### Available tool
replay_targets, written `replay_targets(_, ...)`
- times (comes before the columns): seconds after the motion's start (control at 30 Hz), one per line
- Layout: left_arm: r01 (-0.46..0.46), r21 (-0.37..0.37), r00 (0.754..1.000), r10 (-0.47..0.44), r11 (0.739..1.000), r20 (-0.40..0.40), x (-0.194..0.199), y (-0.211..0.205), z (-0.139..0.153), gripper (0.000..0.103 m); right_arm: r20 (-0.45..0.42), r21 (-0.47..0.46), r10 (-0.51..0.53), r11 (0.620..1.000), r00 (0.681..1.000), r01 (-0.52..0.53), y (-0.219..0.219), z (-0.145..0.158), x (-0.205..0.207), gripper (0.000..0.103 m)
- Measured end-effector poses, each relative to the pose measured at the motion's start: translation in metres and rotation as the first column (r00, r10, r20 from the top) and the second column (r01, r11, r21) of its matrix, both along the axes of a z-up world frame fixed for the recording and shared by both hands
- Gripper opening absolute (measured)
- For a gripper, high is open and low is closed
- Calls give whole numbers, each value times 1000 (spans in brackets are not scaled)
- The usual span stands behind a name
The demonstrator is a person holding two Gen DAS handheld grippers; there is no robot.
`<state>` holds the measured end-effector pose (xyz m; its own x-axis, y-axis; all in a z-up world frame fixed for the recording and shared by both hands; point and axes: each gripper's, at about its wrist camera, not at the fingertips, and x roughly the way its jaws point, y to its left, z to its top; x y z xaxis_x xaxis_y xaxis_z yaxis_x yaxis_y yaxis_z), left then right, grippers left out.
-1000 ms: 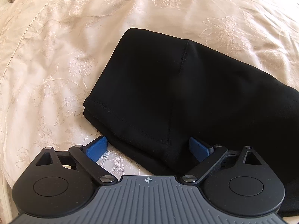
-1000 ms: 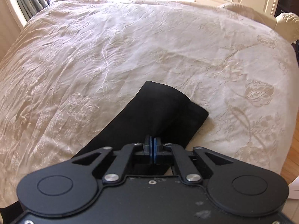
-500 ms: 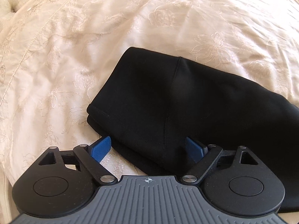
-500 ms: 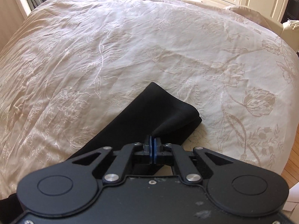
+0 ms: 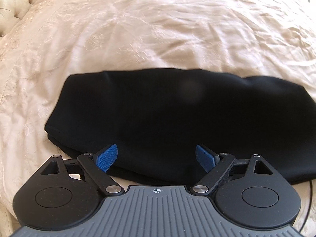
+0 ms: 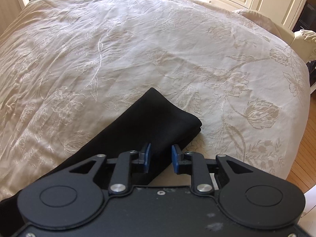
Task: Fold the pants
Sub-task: 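Grasp the folded trouser end with the right gripper and lift it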
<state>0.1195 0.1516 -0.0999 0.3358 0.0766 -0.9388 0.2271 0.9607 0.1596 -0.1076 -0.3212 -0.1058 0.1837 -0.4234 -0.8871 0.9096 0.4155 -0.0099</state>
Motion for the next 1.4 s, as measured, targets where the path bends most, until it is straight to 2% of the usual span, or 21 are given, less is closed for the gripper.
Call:
replay_targets(0.07, 7, 36, 999, -5, 999, -49, -8, -6, -15, 88, 18, -27, 13, 1000, 1000, -13, 2, 12, 3, 25)
replay_targets(0.1, -1, 45, 999, 3, 999, -48, -10, -5, -20, 88, 26, -44, 25, 999, 999, -24, 4, 18, 5, 26)
replay_targets(0.23, -76, 13, 994, 77, 997, -72, -6, 3, -19, 87, 66, -131, 122, 985, 990, -112, 17, 44, 20, 27)
replay_targets(0.3, -98, -2, 991, 97, 995, -92, -1, 8, -13, 86, 89, -170, 199, 969, 976, -181, 28, 55, 33, 32)
replay_targets(0.37, -101, 5, 992, 101, 995, -71, 1, 10, -4, 86, 117, -198, 296, 942, 948, -270, 42, 63, 49, 35)
replay_targets(0.47, -80, 26, 997, 80, 996, -12, 6, 9, 12, 86, 157, -198, 443, 890, 883, -411, 67, 70, 78, 40)
replay_targets(0.6, -17, 18, 999, 16, 1000, 37, 26, 3, 25, 86, 264, -87, 603, 792, 753, -604, 108, 63, 129, 43)
replay_targets(0.73, 51, -22, 999, -51, 998, 15, 53, -9, 16, 86, 360, 71, 675, 669, 645, -740, 152, 44, 180, 46)
replay_targets(0.8, 75, -40, 997, -75, 996, -4, 58, -11, 9, 86, 373, 132, 713, 592, 593, -795, 177, 32, 207, 48)
replay_targets(0.9, 118, -54, 989, -122, 992, -79, 54, -15, -10, 86, 382, 207, 755, 493, 534, -845, 211, 13, 241, 49)
replay_targets(1.0, 124, -52, 970, -132, 991, -203, 47, -14, -38, 87, 382, 280, 766, 437, 517, -854, 230, -4, 266, 51)
replay_targets(1.17, 108, -81, 978, -121, 991, -172, 40, -8, -41, 87, 373, 356, 772, 394, 515, -848, 242, -26, 291, 51)
replay_targets(1.33, 84, -97, 979, -101, 992, -179, 42, -3, -39, 87, 410, 443, 755, 325, 512, -835, 252, -40, 296, 51)
replay_targets(1.37, 81, -99, 979, -98, 992, -179, 43, -2, -38, 86, 430, 451, 747, 309, 507, -838, 254, -44, 298, 43)
replay_targets(1.4, 77, -99, 980, -94, 992, -178, 44, -1, -36, 86, 447, 435, 745, 302, 495, -848, 257, -43, 296, 19)
